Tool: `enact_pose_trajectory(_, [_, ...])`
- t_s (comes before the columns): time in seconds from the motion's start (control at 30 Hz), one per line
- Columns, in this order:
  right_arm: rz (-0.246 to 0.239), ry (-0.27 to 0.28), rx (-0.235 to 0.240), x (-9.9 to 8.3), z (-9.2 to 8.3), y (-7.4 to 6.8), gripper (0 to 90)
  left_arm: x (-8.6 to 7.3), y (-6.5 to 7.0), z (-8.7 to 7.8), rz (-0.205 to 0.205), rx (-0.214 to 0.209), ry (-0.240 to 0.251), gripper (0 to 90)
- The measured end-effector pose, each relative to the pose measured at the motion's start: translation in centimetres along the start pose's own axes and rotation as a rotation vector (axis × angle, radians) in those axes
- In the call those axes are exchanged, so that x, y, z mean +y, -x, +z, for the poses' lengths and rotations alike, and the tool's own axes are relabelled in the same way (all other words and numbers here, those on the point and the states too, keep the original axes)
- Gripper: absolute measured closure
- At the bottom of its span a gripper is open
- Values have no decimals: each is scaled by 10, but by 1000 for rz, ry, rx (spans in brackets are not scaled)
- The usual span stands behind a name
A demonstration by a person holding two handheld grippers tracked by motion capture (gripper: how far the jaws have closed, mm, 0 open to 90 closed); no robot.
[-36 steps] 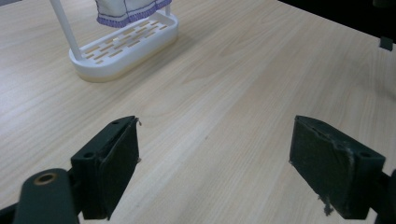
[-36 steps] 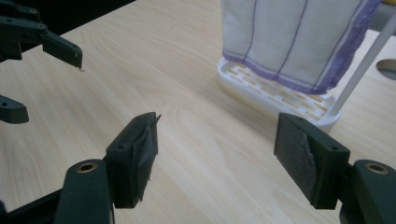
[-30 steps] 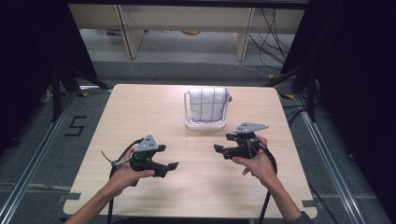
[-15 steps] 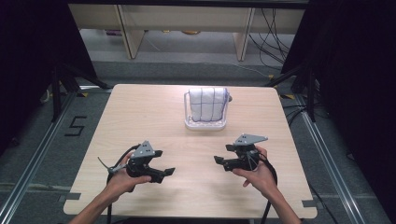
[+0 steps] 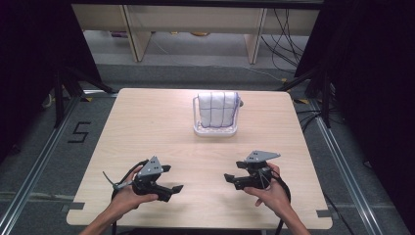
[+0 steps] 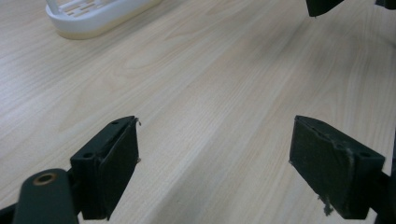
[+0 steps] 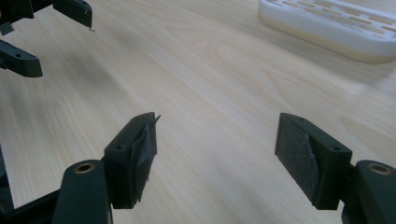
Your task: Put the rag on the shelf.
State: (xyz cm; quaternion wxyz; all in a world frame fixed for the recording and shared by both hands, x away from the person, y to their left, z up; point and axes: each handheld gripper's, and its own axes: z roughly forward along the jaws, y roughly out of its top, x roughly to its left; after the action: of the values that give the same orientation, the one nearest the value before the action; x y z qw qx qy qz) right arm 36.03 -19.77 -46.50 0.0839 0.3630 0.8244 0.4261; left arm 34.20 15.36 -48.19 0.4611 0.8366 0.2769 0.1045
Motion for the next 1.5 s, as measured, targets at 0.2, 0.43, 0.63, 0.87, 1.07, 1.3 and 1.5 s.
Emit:
enact_pose_trajectory(0.2, [14, -17, 6, -9, -3, -5, 300, -8, 4, -2, 1, 12, -10, 153])
enact_pose_trajectory(0.43, [14, -20, -2, -17, -5, -11, 299, -18, 11, -3, 25, 13, -35, 152])
enact_pose_trajectory(0.63, [-5, -42, 6, -26, -9, -17, 287, -24, 17, -6, 14, 7, -26, 152])
enact_pose_trajectory(0.87, [-36, -65, 5, -38, -12, -26, 206, -30, 22, -12, 15, 14, -33, 152])
enact_pose_trajectory(1.07, [-29, -102, -31, -50, -12, -32, 171, -38, 26, -12, -1, 9, -47, 151])
enact_pose_trajectory(1.3, [-29, -118, -47, -59, -11, -38, 168, -43, 31, -18, 16, 23, -54, 150])
enact_pose_trajectory(1.5, [-22, -147, -52, -64, -15, -42, 168, -48, 31, -24, 4, 41, -69, 150])
